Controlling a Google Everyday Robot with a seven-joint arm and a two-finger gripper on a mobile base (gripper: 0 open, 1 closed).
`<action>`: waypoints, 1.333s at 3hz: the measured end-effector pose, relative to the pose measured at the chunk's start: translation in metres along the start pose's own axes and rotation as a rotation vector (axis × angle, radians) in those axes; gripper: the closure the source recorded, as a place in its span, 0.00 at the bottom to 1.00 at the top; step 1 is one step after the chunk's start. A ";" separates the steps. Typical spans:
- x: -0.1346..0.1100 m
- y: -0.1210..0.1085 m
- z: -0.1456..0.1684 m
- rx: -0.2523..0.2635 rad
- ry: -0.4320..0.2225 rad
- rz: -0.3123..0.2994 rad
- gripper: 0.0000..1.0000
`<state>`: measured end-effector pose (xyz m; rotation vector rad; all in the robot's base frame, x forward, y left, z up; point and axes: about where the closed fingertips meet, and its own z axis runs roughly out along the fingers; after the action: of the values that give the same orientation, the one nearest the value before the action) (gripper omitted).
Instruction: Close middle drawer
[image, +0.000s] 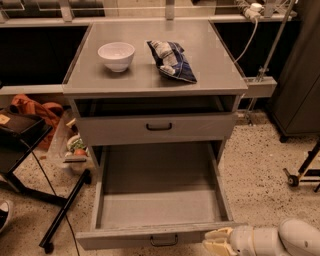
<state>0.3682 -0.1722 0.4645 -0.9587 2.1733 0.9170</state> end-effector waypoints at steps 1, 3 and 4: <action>0.016 -0.012 0.015 -0.029 -0.011 0.023 0.89; 0.017 -0.037 0.042 -0.047 0.003 -0.007 0.81; 0.000 -0.055 0.048 -0.017 0.030 -0.057 0.58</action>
Offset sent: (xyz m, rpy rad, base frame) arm 0.0303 0.0018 -0.0680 0.0472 0.0379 0.0333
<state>0.4228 -0.1629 0.4175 -1.0435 2.1549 0.9008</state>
